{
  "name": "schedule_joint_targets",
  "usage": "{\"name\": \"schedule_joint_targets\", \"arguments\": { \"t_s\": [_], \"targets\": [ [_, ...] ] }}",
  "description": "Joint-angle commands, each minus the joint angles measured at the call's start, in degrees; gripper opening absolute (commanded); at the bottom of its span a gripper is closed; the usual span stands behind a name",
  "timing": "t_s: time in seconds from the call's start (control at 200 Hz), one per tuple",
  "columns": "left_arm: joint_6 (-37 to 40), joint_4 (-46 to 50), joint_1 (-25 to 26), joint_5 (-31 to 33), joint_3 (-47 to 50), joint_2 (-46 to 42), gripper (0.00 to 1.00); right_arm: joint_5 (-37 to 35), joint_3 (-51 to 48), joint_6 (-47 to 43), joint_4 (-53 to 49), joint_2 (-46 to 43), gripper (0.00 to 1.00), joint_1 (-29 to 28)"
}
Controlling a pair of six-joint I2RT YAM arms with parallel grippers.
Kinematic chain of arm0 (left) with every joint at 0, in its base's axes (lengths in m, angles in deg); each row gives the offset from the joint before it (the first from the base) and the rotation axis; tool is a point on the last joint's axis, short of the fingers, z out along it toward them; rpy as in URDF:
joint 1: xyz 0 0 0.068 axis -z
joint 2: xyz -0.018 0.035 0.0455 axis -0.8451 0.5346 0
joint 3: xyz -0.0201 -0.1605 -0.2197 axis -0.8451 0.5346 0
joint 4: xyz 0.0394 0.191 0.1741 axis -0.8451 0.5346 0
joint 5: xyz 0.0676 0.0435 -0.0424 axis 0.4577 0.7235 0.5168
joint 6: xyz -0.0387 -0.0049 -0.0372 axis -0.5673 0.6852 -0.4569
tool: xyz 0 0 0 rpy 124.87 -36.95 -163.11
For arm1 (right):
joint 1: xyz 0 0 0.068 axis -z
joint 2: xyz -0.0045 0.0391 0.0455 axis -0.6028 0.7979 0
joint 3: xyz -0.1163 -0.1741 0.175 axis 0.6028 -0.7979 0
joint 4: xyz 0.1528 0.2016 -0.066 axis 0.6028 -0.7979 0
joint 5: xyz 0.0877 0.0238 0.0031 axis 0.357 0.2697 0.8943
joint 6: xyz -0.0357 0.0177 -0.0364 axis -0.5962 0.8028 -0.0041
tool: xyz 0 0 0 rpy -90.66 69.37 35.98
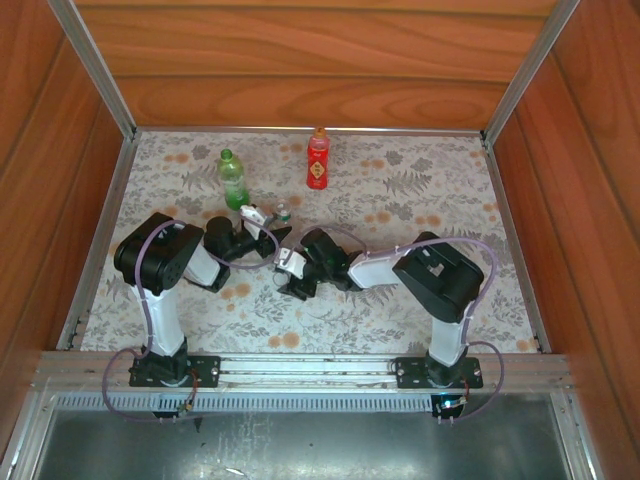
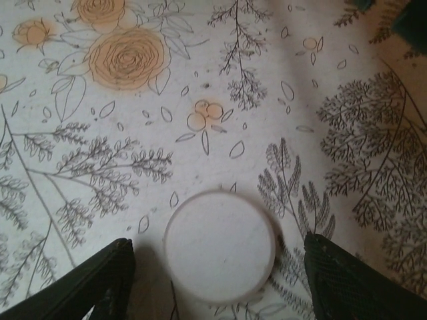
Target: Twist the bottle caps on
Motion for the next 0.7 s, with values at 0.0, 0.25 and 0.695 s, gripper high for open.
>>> {"name": "schedule_joint_targets", "arguments": {
  "t_s": [0.0,0.25,0.695],
  "targets": [
    [1.42,0.77,-0.36,0.51,0.93,-0.72,0.48,2.16,1.01,-0.85,-1.77,1.69,0.66,0.21],
    [2.44,0.78,-0.35,-0.10,0.83,-0.37,0.48,2.74,0.48,-1.33,-3.11,0.99,0.44,0.20],
    [3.28,1.15,2.76,-5.54,-0.56,0.73,0.49,-21.00,-12.92,22.77,2.63,-10.06,0.40,8.88]
  ]
}}
